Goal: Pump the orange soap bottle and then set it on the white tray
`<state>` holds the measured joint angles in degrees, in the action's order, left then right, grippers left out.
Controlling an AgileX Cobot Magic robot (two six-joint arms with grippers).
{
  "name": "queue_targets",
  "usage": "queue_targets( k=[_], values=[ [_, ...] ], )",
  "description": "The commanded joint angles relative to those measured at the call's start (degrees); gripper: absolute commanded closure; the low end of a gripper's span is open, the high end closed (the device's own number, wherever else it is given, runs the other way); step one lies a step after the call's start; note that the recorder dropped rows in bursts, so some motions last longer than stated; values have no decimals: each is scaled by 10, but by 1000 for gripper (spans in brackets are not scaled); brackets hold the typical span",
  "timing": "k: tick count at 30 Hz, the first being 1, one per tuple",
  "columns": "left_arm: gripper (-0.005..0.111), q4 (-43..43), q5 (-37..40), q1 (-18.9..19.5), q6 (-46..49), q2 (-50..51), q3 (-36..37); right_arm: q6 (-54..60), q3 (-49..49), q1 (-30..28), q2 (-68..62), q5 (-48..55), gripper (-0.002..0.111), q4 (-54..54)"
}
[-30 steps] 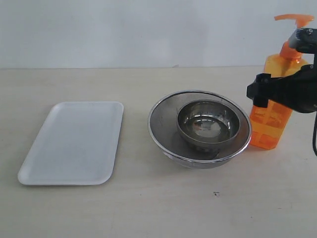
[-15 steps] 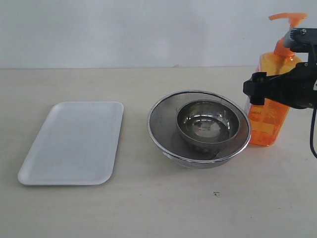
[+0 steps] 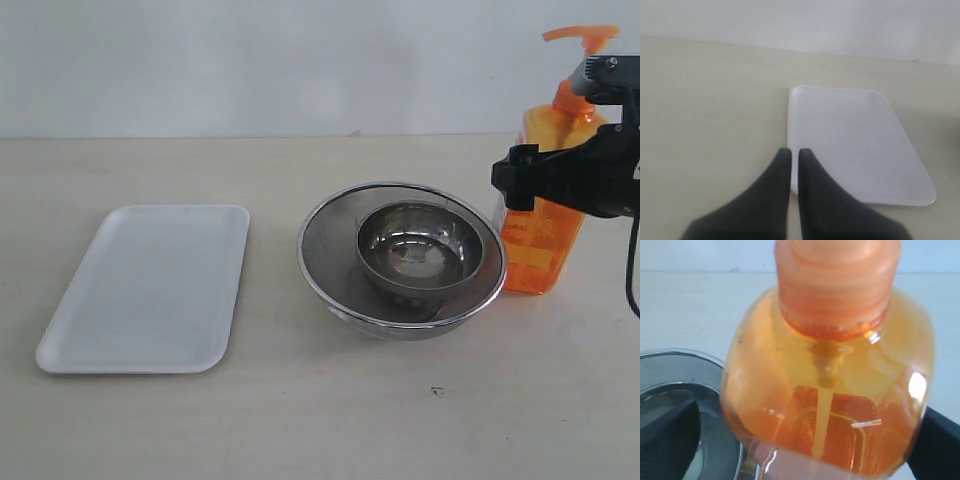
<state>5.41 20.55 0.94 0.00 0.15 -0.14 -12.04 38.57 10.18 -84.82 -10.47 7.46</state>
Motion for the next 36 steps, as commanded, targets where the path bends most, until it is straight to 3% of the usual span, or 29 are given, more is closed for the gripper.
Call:
queue_targets(
  k=[1, 13, 21, 33, 36],
  values=[
    [102, -3, -1, 1, 5, -1, 1, 22, 1, 0, -6, -17, 14, -26],
    [102, -3, -1, 1, 5, -1, 1, 45, 1, 0, -47, -84, 14, -61],
    [102, -3, -1, 1, 5, -1, 1, 183, 1, 0, -63, -110, 14, -230],
    [102, -3, -1, 1, 5, -1, 1, 182, 1, 0, -83, -141, 14, -230],
    [102, -3, -1, 1, 5, -1, 1, 182, 1, 0, -94, -141, 19, -229]
  ],
)
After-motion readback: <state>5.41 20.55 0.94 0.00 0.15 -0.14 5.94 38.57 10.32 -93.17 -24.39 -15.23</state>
